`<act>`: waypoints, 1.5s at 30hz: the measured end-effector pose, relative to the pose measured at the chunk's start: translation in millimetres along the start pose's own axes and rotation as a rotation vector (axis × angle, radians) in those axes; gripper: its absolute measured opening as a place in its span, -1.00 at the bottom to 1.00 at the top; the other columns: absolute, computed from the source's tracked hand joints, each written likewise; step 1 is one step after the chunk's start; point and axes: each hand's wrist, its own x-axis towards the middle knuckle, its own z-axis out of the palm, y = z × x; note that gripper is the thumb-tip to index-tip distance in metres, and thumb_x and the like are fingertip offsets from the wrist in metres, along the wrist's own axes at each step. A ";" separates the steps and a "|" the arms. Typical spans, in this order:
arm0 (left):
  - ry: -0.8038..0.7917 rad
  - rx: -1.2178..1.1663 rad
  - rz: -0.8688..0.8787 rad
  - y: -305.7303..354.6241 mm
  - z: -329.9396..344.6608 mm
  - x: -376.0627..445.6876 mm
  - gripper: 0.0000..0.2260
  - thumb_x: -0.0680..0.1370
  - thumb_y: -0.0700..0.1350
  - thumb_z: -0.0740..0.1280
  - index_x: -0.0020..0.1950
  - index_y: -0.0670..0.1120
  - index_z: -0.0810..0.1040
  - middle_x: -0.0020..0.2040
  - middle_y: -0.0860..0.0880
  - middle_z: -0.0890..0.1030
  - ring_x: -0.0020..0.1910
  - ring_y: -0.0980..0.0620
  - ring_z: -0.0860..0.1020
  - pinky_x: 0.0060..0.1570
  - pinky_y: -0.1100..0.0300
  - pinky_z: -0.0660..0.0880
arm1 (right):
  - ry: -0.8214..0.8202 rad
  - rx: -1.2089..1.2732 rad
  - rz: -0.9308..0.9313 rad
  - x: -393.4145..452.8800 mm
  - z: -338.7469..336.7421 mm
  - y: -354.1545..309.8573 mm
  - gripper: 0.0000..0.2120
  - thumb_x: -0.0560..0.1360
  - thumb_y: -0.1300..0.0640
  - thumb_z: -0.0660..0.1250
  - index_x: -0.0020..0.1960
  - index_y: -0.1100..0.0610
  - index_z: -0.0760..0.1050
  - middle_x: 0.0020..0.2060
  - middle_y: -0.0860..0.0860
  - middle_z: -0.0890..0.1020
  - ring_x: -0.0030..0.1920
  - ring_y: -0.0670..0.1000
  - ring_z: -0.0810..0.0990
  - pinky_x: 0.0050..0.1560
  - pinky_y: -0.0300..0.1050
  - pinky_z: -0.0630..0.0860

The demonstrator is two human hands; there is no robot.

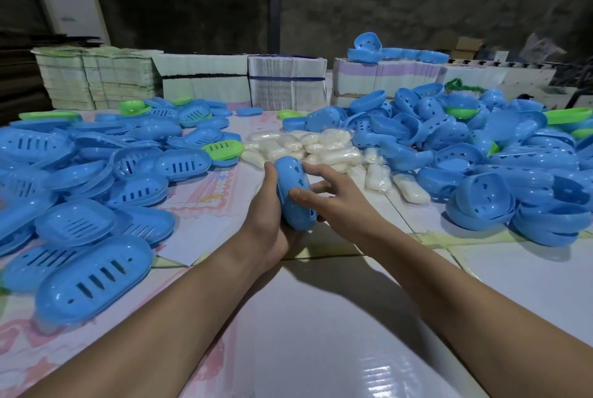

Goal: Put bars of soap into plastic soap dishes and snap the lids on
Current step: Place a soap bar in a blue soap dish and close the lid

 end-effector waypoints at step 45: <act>-0.234 0.416 0.157 -21.1 -38.6 41.3 -0.48 0.63 0.33 0.09 0.12 0.02 0.70 0.07 -0.18 0.71 -0.01 -0.14 0.72 -0.17 -0.13 0.68 | 0.610 -1.284 0.683 -171.6 -358.8 84.6 -0.48 0.45 -0.38 0.25 0.36 -0.24 0.43 0.18 0.07 0.48 0.23 0.18 0.37 0.10 0.09 0.44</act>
